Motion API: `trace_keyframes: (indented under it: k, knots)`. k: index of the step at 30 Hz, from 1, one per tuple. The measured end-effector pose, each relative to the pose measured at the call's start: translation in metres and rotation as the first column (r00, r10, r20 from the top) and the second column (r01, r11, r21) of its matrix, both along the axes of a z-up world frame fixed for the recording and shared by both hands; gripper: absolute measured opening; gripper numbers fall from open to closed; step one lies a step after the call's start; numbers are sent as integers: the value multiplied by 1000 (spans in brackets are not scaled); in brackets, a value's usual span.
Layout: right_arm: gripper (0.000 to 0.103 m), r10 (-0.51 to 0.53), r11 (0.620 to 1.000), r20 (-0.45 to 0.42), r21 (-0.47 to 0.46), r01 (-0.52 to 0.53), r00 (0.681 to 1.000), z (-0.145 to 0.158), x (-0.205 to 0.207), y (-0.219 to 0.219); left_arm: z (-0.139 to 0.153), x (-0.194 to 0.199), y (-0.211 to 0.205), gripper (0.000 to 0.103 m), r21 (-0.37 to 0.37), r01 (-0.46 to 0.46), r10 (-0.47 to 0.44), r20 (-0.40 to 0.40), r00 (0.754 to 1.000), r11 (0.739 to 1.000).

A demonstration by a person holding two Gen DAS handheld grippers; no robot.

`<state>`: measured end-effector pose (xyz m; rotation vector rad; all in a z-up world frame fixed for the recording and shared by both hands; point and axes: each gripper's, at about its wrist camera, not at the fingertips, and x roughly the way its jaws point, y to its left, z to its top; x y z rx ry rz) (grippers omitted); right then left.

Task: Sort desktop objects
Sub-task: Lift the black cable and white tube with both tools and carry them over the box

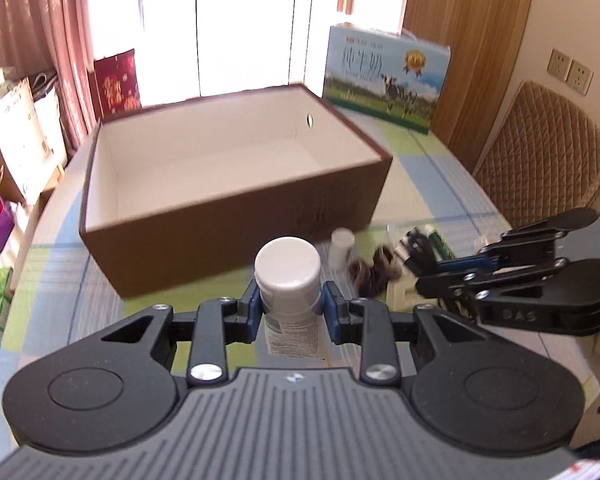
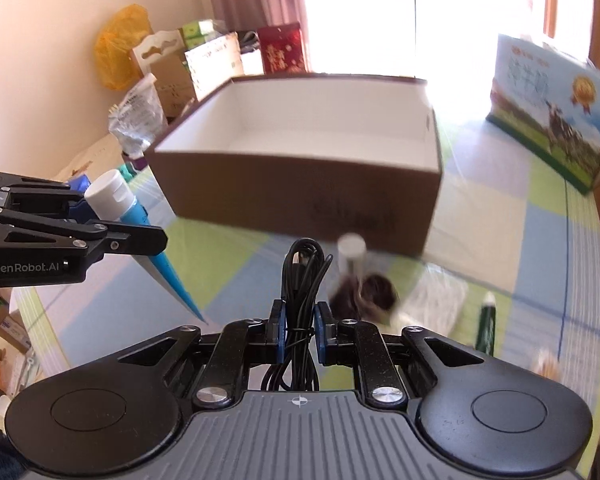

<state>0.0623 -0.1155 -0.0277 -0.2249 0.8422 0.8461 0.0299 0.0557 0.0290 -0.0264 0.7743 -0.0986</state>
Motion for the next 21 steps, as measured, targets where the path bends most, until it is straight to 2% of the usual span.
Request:
trace_keyframes:
  k: [15,21]
  knots:
    - [11,48,991,162,117,-68,986,64,50,57,68,54,35,27,31,-41,35,179,983,999]
    - [11,59,985,211,146,-91,976,78,80,83,78,87,48,27,55,-62,48,219,974,997]
